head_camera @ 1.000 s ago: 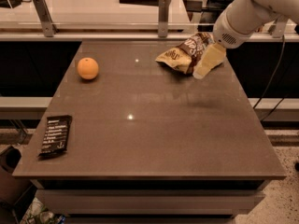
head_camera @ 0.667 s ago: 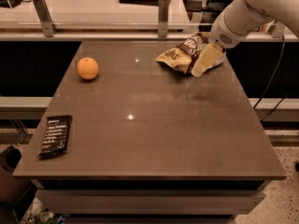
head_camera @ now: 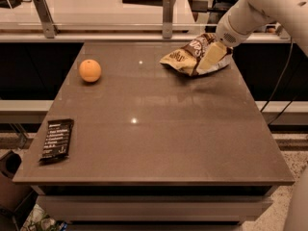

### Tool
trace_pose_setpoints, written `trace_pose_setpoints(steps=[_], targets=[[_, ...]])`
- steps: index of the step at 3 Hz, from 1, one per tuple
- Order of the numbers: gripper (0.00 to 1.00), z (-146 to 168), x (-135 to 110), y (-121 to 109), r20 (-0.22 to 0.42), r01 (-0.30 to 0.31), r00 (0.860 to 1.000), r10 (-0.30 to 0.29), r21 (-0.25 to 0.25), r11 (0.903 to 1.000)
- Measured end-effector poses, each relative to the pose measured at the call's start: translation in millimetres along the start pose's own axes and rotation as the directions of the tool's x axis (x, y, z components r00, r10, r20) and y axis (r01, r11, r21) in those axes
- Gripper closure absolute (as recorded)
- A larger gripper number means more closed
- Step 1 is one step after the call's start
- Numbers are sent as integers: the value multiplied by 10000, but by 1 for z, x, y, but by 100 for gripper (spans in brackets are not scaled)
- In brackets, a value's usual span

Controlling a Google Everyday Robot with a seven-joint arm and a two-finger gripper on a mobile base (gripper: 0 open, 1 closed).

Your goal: Move brown chip bag near rxbar chocolate

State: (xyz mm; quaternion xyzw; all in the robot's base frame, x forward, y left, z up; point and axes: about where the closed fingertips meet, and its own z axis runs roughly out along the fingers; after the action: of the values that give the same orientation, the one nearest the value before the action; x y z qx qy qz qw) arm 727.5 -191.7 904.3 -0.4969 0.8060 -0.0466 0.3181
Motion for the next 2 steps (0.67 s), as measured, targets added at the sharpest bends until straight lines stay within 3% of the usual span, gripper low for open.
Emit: trace_pose_setpoints(steps=[2], targets=[[0, 25, 7, -23, -165, -227, 9996, 228, 52, 9997]])
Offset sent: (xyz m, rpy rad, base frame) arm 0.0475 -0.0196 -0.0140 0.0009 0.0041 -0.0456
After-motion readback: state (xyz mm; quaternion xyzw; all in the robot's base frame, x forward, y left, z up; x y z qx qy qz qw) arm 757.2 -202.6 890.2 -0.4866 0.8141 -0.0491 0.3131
